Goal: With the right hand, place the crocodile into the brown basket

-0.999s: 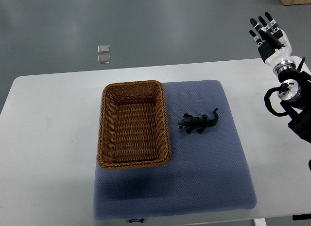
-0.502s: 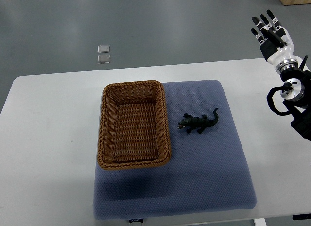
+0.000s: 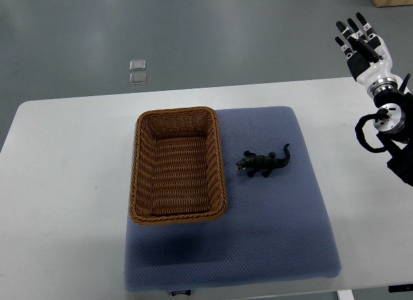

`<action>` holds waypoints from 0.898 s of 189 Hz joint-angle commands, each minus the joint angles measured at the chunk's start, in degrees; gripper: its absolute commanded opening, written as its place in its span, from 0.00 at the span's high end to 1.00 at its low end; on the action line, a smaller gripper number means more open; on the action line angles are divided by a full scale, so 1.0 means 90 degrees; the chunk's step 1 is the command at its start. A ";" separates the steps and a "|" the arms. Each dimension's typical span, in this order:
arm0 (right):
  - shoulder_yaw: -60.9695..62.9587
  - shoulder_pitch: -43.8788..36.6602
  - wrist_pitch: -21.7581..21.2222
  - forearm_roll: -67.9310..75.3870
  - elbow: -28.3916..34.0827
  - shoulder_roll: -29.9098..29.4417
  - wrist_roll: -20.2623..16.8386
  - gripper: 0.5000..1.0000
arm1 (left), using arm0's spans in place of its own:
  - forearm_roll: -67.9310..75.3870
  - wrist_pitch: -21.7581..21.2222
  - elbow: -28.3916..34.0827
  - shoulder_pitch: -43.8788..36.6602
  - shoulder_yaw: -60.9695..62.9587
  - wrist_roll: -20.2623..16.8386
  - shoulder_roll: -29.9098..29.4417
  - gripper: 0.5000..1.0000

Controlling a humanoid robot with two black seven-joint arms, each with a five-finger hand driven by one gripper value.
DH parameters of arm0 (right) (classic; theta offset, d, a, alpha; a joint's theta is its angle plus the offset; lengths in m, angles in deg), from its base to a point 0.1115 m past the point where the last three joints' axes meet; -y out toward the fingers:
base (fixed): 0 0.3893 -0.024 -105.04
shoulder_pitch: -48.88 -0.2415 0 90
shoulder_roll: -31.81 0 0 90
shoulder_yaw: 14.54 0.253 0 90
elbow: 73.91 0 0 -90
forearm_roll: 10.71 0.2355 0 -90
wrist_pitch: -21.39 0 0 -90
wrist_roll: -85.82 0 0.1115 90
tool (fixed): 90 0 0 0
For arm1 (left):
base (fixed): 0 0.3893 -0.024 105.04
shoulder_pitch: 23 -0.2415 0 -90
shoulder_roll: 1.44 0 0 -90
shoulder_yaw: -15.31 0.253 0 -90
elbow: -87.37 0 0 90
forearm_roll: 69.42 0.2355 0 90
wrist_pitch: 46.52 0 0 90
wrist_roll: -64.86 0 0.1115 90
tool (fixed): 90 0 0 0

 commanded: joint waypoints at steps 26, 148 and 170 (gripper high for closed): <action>-0.0070 -0.0141 0.0306 -0.0069 0.0015 0.0028 -0.0036 0.15 | 0.0001 -0.0001 -0.0001 0.0000 0.0000 0.0000 0.0000 0.00; -0.3010 -0.1343 0.0862 -0.2500 0.1743 0.1738 -0.0066 0.15 | 0.0001 -0.0001 -0.0001 0.0000 0.0010 0.0000 0.0000 0.00; -0.3995 -0.2075 0.0716 -0.3496 0.2114 0.2167 -0.0066 0.15 | 0.0001 -0.0001 -0.0001 0.0009 0.0010 0.0000 0.0000 0.00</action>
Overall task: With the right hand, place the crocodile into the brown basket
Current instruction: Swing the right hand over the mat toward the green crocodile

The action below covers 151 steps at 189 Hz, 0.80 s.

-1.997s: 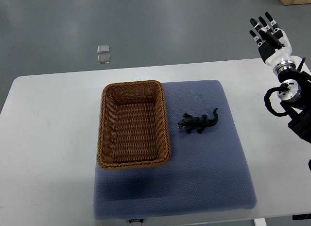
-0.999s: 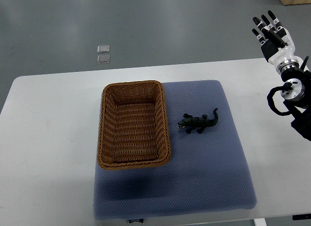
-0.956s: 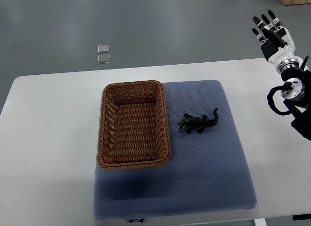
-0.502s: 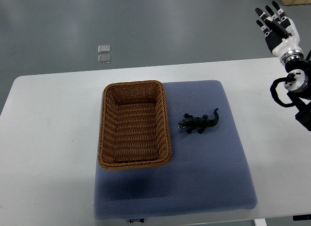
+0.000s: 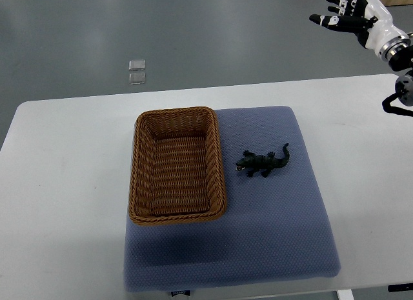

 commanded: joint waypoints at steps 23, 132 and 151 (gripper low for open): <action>-0.2001 -0.1567 -0.0522 -0.1738 0.0801 0.0656 -0.0001 0.15 | 0.0000 0.0001 0.0000 -0.0001 0.0004 0.0000 0.0000 0.00; -0.5430 -0.4029 -0.1783 -0.4337 0.2589 0.0529 -0.0567 0.15 | 0.0000 0.0001 0.0000 -0.0001 -0.0006 0.0000 0.0000 0.00; -0.5449 -0.3873 -0.1783 -0.4337 0.2589 0.0441 -0.0968 0.16 | 0.0000 0.0001 0.0000 -0.0001 -0.0006 0.0000 0.0000 0.00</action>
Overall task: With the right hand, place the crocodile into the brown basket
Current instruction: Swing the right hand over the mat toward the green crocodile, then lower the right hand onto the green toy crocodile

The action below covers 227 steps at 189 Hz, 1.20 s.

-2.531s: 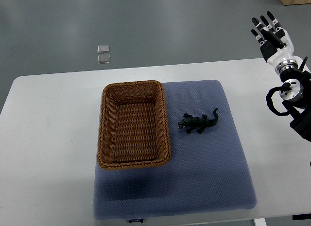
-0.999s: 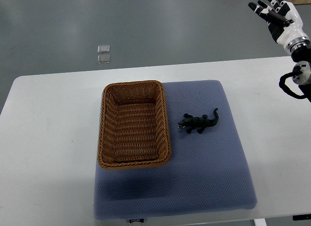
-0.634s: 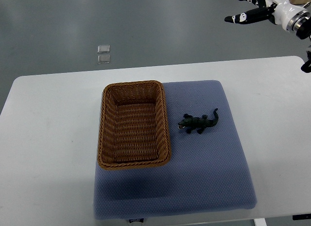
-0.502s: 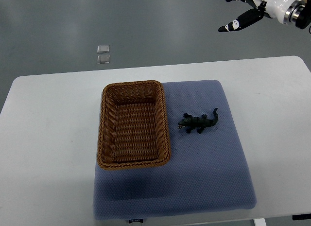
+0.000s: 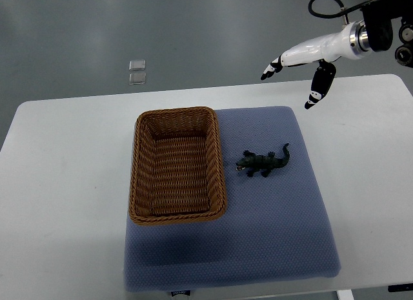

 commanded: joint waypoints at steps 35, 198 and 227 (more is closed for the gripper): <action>-0.0014 0.0573 0.0087 0.0101 0.0023 -0.0188 -0.0443 0.16 | 0.0000 0.0000 0.0000 -0.0002 0.0000 0.0000 0.0000 0.00; 0.0426 0.2155 0.1230 0.1908 0.0189 -0.0530 -0.1566 0.20 | 0.0000 0.0000 0.0000 -0.0002 0.0000 0.0000 0.0000 0.00; 0.0426 0.2428 0.1581 0.1322 0.0189 -0.0637 -0.1527 0.20 | 0.0000 0.0000 0.0000 -0.0002 0.0000 0.0000 0.0000 0.00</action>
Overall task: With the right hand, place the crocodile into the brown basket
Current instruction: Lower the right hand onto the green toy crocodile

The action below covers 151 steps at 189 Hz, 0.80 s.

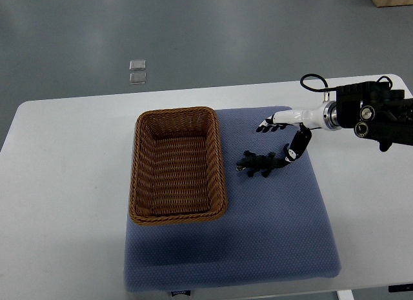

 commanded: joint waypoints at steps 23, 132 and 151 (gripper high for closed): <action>0.0019 0.0222 0.0318 -0.0595 0.0002 -0.0067 0.0071 0.20 | 0.0000 0.0001 0.0000 -0.0002 0.0000 0.0000 0.0000 0.00; 0.0097 0.0417 0.0621 -0.1542 0.0227 -0.0243 0.0178 0.26 | 0.0000 0.0001 0.0000 -0.0002 0.0000 0.0000 0.0000 0.00; 0.0097 0.0466 0.0689 -0.1572 0.0159 -0.0233 0.0169 0.26 | 0.0000 0.0001 0.0000 -0.0002 0.0000 0.0000 0.0000 0.00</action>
